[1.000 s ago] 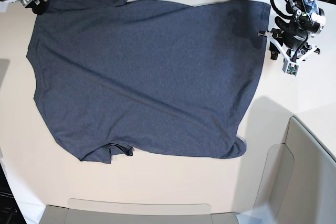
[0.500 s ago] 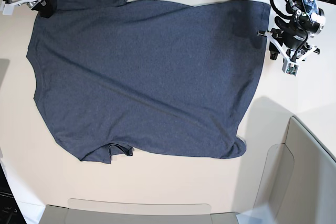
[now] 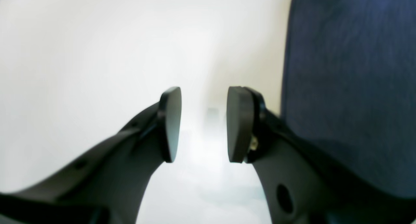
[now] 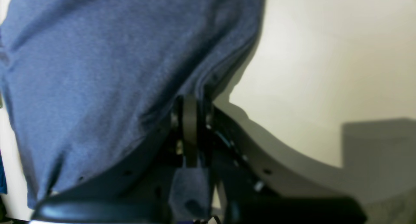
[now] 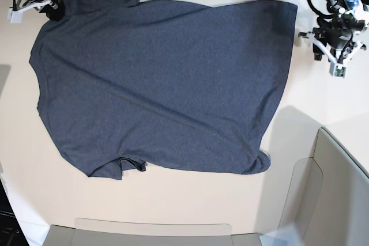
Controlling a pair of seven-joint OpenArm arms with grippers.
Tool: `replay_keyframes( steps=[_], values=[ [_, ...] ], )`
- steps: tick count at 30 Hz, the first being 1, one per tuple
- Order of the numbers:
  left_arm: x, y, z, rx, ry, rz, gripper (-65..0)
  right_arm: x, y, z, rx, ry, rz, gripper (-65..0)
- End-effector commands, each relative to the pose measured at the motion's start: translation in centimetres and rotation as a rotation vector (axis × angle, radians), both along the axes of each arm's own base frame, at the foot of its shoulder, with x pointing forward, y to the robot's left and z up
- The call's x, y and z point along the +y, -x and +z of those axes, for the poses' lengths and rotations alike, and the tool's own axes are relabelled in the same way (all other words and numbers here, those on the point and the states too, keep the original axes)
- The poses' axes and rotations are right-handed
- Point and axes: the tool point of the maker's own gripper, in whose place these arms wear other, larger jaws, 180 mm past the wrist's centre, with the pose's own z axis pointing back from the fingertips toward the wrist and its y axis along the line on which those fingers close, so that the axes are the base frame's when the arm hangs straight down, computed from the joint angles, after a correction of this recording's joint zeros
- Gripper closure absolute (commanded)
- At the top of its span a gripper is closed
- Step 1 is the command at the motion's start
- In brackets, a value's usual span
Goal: Layout the t-shirt on the table in an organized manner, then fold the t-shirt properly
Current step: 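Move both grippers to the shoulder corners and pinch the collar-side edge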
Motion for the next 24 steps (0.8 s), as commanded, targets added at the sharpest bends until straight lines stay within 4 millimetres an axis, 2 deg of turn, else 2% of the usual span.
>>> replay_keyframes(
  steps=[1, 5, 7, 9, 17, 21, 24],
  values=[
    [1.3, 0.3, 1.1, -0.009, -0.012, 0.017, -22.4, 1.2, 3.5, -2.7, 0.195, -0.009, 0.078, 0.0],
    [2.7, 3.8, 0.4, 0.103, 0.066, 0.053, -22.4, 1.2, 3.3, -2.9, 0.193, -0.02, 0.072, 0.0],
    [2.5, 3.6, 0.7, 0.056, 0.125, 0.049, -22.4, 1.2, 3.2, -2.9, 0.192, -0.02, 0.072, 0.0],
    [2.0, 3.7, 0.2, 0.045, 0.189, 0.048, -22.4, 1.2, 3.2, -2.9, 0.192, -0.02, 0.072, 0.0],
    [1.8, 6.5, -6.2, 0.172, 0.416, 0.156, -22.4, 1.1, 3.1, -2.9, 0.191, -0.019, 0.072, 0.0],
    [1.5, 7.5, -7.9, 0.211, 0.468, 0.183, -22.4, 1.1, 3.1, -2.9, 0.191, -0.019, 0.072, 0.0],
    [0.5, 7.4, -8.3, 0.237, 0.474, 0.148, -22.4, 1.1, 3.1, -2.9, 0.191, -0.019, 0.072, 0.0]
  ],
)
